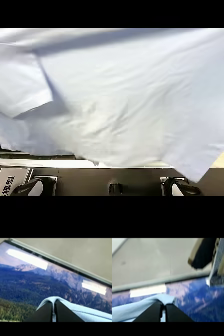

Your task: Fold the clothes and pants, and hang the long-sleeved shirts on hangers.

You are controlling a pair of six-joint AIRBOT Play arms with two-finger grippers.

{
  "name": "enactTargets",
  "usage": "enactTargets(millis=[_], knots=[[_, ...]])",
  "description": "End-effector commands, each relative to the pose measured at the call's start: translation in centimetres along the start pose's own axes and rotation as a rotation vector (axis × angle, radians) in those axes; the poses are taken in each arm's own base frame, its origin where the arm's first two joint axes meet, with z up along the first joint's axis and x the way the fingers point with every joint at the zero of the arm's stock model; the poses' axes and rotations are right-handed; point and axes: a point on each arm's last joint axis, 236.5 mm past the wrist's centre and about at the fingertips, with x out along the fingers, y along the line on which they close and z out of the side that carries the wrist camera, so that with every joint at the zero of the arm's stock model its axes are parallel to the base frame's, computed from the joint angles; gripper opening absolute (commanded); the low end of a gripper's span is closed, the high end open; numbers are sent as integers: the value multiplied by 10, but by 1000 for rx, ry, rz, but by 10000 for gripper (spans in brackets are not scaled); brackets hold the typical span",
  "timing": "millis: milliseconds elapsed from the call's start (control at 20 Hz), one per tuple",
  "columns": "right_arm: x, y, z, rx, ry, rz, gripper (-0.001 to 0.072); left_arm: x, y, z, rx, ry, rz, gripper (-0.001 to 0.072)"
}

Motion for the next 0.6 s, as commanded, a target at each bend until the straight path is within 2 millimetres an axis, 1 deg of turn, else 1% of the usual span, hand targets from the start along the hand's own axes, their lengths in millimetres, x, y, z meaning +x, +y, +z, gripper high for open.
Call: enactTargets(millis=[0,100,200,250,300,350,400,450,500,550], knots=[[88,-30,-81,86,348,-39,38,90,4,-44,85,254,-44,11],[150,-54,-139,127,537,-63,38,161,7,-89,136,436,-66,11],[205,-80,-197,166,687,-97,38,234,9,-143,153,598,-80,11],[229,-91,-224,185,743,-110,38,270,10,-170,148,651,-81,12],[253,-100,-253,212,793,-116,38,301,11,-193,142,682,-80,11],[273,-108,-275,233,821,-119,38,332,13,-216,134,700,-78,12],[293,-117,-296,251,833,-127,38,357,15,-233,129,700,-75,12],[312,-124,-312,269,827,-130,38,381,16,-248,120,687,-76,11],[327,-130,-323,282,812,-133,38,400,16,-255,106,659,-80,12],[341,-133,-330,288,790,-120,38,417,14,-257,84,618,-87,12]])
